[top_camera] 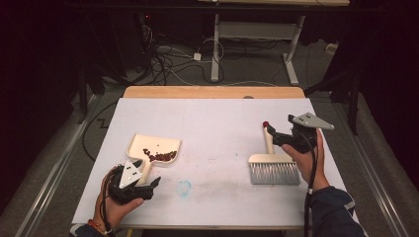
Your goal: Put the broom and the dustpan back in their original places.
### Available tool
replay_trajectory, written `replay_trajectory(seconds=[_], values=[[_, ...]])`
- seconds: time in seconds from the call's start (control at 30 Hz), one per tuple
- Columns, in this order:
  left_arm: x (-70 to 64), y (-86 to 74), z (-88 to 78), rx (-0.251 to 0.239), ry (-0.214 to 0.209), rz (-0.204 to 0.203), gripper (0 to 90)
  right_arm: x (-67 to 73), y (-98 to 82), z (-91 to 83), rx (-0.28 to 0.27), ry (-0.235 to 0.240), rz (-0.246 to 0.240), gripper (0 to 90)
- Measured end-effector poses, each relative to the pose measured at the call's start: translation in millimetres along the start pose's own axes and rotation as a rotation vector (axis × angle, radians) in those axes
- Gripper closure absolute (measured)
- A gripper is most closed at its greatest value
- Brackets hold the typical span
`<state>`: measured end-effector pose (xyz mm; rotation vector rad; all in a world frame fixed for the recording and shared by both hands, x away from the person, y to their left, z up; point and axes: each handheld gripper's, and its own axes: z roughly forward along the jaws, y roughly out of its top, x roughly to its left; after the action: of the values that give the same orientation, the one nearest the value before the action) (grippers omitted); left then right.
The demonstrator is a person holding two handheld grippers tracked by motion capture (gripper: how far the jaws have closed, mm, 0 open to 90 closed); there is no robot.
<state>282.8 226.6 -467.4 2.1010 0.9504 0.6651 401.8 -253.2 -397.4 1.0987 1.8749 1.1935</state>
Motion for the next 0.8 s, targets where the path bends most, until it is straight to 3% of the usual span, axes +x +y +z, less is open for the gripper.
replay_trajectory(seconds=[0.1, 0.2, 0.33, 0.6, 0.8], values=[[-1.3, 0.3, -0.3, 0.003, 0.002, 0.016, 19.0, 7.4, 0.8, -5.2, -0.015, 0.006, -0.036, 17.0], [-1.7, 0.5, -1.1, 0.002, 0.004, 0.021, 19.0, 11.6, 2.8, -10.6, -0.039, 0.043, -0.015, 17.4], [-1.3, 0.2, -1.8, 0.003, 0.004, 0.023, 19.0, 19.3, 5.3, -15.0, -0.052, 0.073, -0.043, 17.3], [-4.2, 0.6, 0.1, 0.011, -0.008, 0.037, 19.0, 27.8, 4.6, -25.6, -0.057, 0.061, -0.064, 17.4], [-5.4, 0.9, 0.3, 0.010, -0.012, 0.038, 18.9, 32.2, 3.0, -32.1, -0.057, 0.083, -0.091, 17.4]])
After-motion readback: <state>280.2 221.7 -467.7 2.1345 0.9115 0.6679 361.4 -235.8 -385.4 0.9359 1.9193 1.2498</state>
